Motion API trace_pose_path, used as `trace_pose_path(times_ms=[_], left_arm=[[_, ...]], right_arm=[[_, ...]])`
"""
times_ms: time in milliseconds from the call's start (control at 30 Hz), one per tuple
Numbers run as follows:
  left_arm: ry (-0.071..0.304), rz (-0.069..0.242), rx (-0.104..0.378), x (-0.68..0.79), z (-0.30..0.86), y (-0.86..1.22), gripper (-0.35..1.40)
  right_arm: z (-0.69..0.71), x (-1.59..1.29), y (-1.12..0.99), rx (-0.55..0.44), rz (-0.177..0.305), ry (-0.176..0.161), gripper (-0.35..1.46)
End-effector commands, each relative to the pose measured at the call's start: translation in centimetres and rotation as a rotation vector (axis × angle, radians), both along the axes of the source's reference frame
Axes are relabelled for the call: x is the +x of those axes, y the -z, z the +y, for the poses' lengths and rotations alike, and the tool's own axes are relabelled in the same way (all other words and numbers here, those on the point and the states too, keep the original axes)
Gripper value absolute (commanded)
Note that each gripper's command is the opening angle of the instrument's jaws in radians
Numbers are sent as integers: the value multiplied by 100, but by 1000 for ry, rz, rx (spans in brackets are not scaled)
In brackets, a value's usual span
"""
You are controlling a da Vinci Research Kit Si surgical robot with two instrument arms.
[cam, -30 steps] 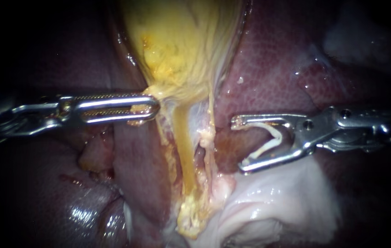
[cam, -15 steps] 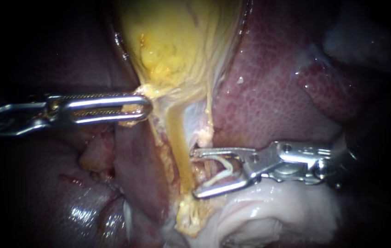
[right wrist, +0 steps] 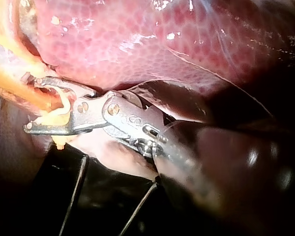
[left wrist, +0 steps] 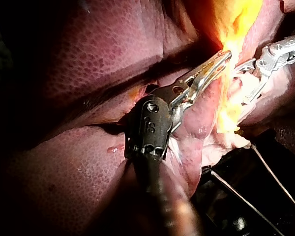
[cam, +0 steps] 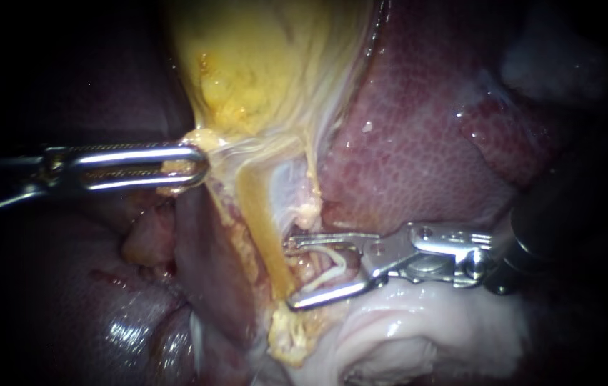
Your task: Clipping first clip left tube
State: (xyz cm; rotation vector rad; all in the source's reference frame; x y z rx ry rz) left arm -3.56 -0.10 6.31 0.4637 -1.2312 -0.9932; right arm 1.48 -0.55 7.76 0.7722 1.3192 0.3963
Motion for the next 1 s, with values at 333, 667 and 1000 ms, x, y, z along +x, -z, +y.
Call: trace_pose_path(times_ms=[333, 667, 1000], left_arm=[[0, -1, 0, 1, 1, -3, -35], [7, 7, -2, 10, 12, -24, -35], [12, 10, -2, 8, 19, -35, -35]], right_arm=[[-8, 20, -5, 34, 20, 40, 60], [-17, 23, 9, 115, 90, 89, 59], [-25, 35, 12, 136, 115, 118, 58]])
